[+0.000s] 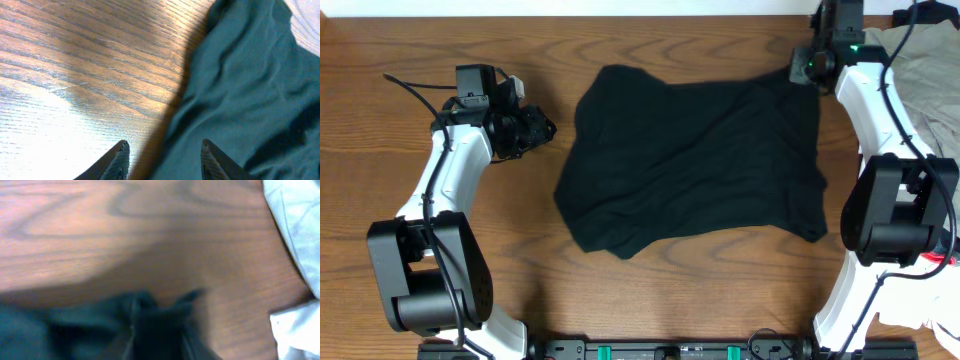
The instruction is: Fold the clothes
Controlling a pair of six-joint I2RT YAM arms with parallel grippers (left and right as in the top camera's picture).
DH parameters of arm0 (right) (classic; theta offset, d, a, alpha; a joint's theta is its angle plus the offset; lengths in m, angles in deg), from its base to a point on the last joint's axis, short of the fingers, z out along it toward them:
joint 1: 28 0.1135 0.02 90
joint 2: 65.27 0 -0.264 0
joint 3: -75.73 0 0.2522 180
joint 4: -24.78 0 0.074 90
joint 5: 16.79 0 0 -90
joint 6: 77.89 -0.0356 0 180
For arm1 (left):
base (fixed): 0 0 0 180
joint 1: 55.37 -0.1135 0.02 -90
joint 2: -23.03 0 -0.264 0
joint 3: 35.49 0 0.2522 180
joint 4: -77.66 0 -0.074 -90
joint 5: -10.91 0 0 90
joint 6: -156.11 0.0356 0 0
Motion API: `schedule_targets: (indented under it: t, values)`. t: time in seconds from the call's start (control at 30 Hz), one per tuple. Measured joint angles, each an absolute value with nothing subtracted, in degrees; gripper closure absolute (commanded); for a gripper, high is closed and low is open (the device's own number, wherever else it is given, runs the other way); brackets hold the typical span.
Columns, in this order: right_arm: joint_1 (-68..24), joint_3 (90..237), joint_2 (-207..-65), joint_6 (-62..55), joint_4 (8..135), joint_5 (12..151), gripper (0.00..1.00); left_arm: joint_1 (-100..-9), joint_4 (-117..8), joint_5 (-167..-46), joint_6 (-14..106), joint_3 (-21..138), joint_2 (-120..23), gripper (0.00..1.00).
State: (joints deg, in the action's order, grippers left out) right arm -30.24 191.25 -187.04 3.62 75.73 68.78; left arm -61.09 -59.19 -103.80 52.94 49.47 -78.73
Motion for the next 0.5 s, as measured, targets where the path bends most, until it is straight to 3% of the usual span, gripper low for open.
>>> schedule_targets:
  t: [0.1,0.43,0.5]
  values:
    - [-30.66,191.23,-187.7,2.99,77.52,68.15,0.48,-61.09,-59.17,-103.82,53.01,49.47,-78.73,0.44]
    - [-30.68,191.18,-186.91,6.16,90.86,72.47,0.46,-58.4,-62.1,-107.45,58.85,49.47,-78.73,0.43]
    - [-30.68,191.18,-186.37,7.18,95.14,74.13,0.49,-56.5,-62.89,-107.38,60.92,49.47,-78.73,0.43]
